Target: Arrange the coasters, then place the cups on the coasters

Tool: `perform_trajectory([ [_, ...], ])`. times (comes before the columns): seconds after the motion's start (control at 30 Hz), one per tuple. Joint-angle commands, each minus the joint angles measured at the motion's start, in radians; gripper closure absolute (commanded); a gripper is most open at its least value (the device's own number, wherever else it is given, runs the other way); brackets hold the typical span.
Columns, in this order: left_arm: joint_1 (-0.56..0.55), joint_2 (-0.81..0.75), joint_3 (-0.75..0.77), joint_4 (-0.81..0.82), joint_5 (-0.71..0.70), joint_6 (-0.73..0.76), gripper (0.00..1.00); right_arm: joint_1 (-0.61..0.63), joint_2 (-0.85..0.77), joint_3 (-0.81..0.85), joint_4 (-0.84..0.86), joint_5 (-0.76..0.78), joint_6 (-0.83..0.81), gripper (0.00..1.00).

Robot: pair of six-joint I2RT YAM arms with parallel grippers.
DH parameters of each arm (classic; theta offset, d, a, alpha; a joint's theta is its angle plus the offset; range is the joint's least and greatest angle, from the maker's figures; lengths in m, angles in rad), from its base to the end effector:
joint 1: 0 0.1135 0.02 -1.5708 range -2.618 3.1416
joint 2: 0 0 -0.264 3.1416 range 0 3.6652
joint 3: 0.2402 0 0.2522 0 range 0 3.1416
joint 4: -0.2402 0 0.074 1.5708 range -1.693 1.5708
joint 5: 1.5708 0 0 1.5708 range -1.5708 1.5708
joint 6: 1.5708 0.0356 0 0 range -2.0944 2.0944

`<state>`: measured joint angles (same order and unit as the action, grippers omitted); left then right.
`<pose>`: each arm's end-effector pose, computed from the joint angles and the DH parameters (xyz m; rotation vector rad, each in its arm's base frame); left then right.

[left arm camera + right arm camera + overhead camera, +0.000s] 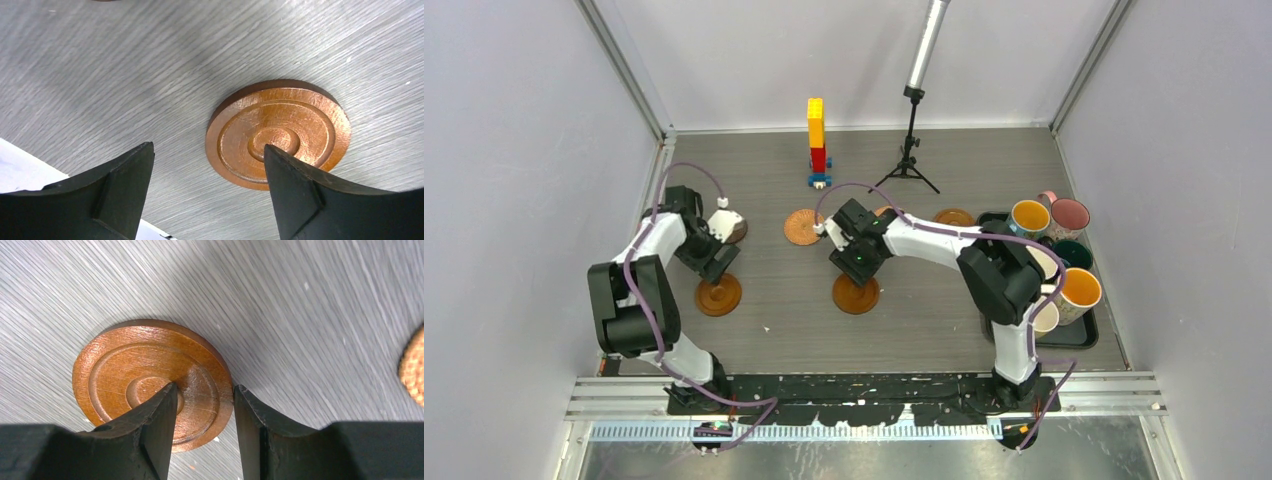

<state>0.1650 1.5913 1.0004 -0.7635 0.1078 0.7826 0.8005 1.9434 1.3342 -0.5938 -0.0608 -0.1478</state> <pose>0.2825 0.0432 0.1840 0.8976 2.7578 0.0045 0.2705 0.2819 0.1662 -1.2934 2.4857 0.2478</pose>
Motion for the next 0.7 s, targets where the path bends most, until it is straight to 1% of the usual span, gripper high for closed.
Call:
perform_trajectory([
  [0.0, 0.031, -0.093, 0.079, -0.069, 0.086, -0.060, 0.16, 0.056, 0.090, 0.067, 0.068, 0.006, 0.054, 0.51],
  [0.13, 0.037, -0.133, 0.120, -0.110, 0.105, -0.119, 0.13, 0.088, 0.158, 0.152, 0.079, 0.013, 0.085, 0.52],
  [0.23, 0.037, -0.160, 0.122, -0.120, 0.107, -0.143, 0.13, 0.111, 0.210, 0.223, 0.075, 0.018, 0.102, 0.52],
  [0.47, 0.045, -0.211, 0.080, -0.101, 0.059, -0.127, 0.12, 0.145, 0.298, 0.350, 0.069, 0.010, 0.126, 0.52],
  [0.67, 0.053, -0.225, 0.076, -0.111, 0.061, -0.118, 0.12, 0.150, 0.302, 0.372, 0.052, -0.003, 0.129, 0.53],
])
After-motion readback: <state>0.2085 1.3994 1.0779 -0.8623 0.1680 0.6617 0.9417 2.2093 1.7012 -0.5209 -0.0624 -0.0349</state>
